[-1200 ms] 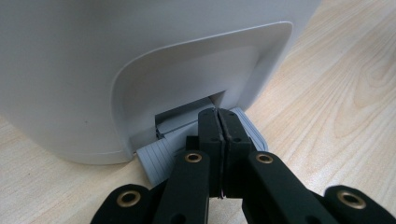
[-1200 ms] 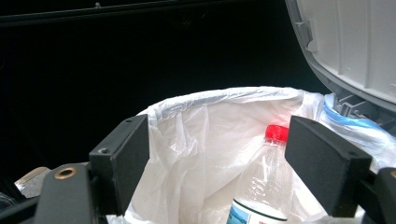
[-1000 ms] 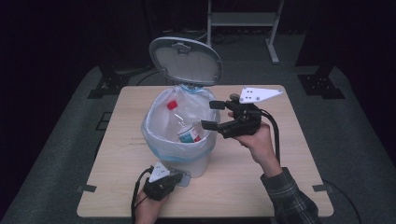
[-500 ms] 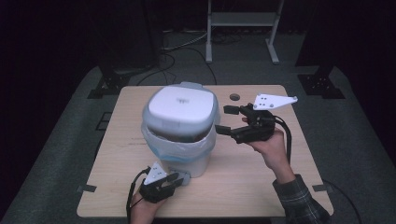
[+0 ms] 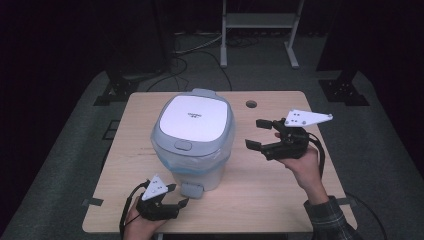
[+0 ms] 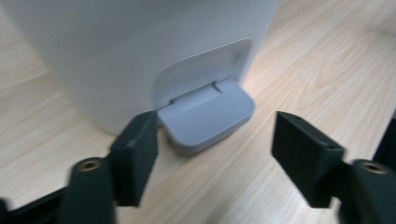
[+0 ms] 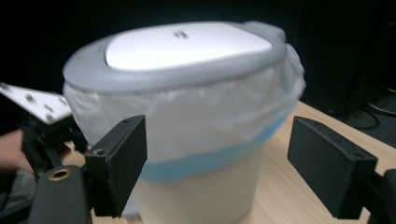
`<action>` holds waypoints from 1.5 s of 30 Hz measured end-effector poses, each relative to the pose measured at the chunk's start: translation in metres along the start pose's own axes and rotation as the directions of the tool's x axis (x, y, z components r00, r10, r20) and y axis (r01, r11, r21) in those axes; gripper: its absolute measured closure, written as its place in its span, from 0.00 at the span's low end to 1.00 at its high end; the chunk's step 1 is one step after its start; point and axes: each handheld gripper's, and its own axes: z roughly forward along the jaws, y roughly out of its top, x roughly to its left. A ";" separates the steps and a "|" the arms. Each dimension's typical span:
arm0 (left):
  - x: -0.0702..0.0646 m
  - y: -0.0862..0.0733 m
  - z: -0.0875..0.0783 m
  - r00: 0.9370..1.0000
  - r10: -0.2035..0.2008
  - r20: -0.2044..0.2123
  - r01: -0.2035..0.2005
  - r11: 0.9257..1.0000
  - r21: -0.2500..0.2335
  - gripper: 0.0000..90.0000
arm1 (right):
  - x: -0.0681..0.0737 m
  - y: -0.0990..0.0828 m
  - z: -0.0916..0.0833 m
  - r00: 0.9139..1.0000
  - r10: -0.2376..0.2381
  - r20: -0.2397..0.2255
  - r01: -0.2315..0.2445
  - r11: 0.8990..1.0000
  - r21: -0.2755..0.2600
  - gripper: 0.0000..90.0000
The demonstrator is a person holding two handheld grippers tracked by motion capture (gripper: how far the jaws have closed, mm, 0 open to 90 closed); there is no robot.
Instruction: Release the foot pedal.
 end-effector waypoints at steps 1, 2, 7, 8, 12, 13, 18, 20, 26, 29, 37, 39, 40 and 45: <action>0.002 -0.001 -0.001 1.000 0.000 -0.001 0.000 1.000 0.003 0.31 | -0.001 -0.003 -0.001 1.000 -0.001 0.008 0.001 1.000 0.006 0.20; 0.003 -0.001 -0.002 1.000 0.002 -0.009 -0.002 1.000 0.007 0.28 | -0.002 -0.006 -0.003 1.000 0.003 0.019 -0.003 1.000 0.021 0.17; 0.013 -0.004 -0.007 0.999 0.000 -0.047 0.001 1.000 0.021 0.15 | -0.006 -0.025 -0.008 0.996 0.012 0.088 -0.021 0.995 0.097 0.09; 0.014 -0.005 -0.008 0.999 -0.004 -0.052 0.005 1.000 0.021 0.12 | -0.007 -0.030 -0.010 0.995 0.016 0.097 -0.026 0.995 0.101 0.07; 0.020 -0.007 -0.010 0.998 -0.007 -0.066 0.008 1.000 0.020 0.04 | -0.007 -0.048 -0.014 0.989 0.013 0.145 -0.030 0.993 0.118 0.01; 0.021 -0.007 -0.011 0.998 -0.005 -0.069 0.007 1.000 0.021 0.03 | -0.008 -0.052 -0.015 0.988 0.008 0.155 -0.028 0.992 0.124 0.01; 0.028 -0.011 -0.011 0.997 0.015 -0.079 -0.013 1.000 0.026 0.01 | -0.008 -0.074 -0.020 0.982 -0.005 0.190 -0.022 0.990 0.139 0.01; 0.032 -0.015 -0.009 0.997 0.015 -0.080 -0.013 1.000 0.019 0.00 | -0.009 -0.085 -0.020 0.978 -0.004 0.210 -0.030 0.987 0.158 0.01; 0.043 -0.021 -0.006 0.995 0.025 -0.097 -0.020 0.998 0.054 0.00 | -0.012 -0.116 -0.021 0.970 0.022 0.242 -0.076 0.973 0.216 0.01; 0.047 -0.023 -0.005 0.994 0.025 -0.104 -0.018 0.998 0.066 0.00 | -0.013 -0.128 -0.022 0.968 0.023 0.251 -0.086 0.966 0.243 0.01; 0.058 -0.031 0.001 0.993 0.041 -0.107 -0.029 0.994 0.109 0.00 | -0.014 -0.167 -0.024 0.955 0.004 0.295 -0.117 0.922 0.369 0.01; 0.060 -0.033 0.003 0.993 0.037 -0.109 -0.024 0.993 0.118 0.00 | -0.015 -0.175 -0.025 0.954 0.008 0.300 -0.134 0.906 0.401 0.01; 0.060 -0.034 0.004 0.993 0.038 -0.109 -0.024 0.992 0.124 0.00 | -0.015 -0.179 -0.025 0.953 0.004 0.304 -0.136 0.900 0.414 0.01; 0.064 -0.038 0.008 0.994 0.035 -0.106 -0.019 0.990 0.143 0.00 | -0.017 -0.190 -0.024 0.952 0.003 0.307 -0.152 0.874 0.462 0.00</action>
